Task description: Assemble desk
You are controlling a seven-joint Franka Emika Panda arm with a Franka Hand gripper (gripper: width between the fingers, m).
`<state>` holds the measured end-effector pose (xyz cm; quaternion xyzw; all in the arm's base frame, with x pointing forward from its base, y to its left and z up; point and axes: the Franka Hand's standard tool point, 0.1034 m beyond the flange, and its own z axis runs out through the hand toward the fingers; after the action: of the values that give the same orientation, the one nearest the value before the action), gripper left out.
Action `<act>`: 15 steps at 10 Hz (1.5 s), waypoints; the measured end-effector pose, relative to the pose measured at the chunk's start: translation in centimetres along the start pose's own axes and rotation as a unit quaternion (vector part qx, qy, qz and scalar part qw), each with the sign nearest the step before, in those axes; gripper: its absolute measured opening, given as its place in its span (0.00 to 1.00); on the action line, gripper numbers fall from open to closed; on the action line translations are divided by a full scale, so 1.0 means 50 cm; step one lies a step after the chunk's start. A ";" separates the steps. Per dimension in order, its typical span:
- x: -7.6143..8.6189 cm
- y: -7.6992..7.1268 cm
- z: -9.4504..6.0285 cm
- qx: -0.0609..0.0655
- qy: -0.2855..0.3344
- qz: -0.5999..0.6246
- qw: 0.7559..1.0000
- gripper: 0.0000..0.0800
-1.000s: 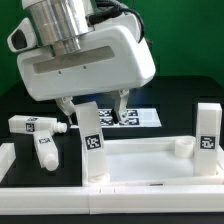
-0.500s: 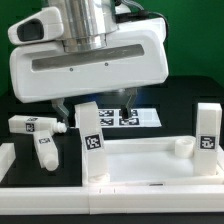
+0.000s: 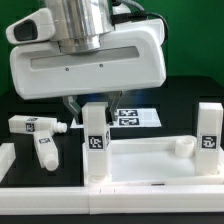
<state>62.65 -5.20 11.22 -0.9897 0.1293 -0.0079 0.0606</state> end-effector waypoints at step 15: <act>0.011 -0.012 -0.003 0.013 0.011 0.089 0.996 0.81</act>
Offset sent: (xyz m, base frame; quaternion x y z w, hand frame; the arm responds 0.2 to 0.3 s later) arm 0.0012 0.0167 -0.0041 -0.0291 0.0123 0.5822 0.8124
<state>63.34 -4.78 11.41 -0.9733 0.2170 -0.0154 0.0729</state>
